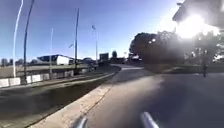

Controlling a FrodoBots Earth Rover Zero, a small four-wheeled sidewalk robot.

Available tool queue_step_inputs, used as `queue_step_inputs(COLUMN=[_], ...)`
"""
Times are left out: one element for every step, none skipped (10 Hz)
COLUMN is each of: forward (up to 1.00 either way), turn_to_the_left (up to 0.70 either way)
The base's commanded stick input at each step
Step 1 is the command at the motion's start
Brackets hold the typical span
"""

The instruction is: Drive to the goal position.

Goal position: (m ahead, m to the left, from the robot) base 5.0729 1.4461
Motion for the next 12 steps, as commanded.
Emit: queue_step_inputs(forward=[0.99,0.99,0.99,0.99,0.99,0.99,0.99,0.98,0.98,0.98,0.98,0.98], turn_to_the_left=[-0.39,-0.39,-0.39,-0.39,-0.39,-0.15,0.00,0.03,0.14,0.36,0.38,0.38])
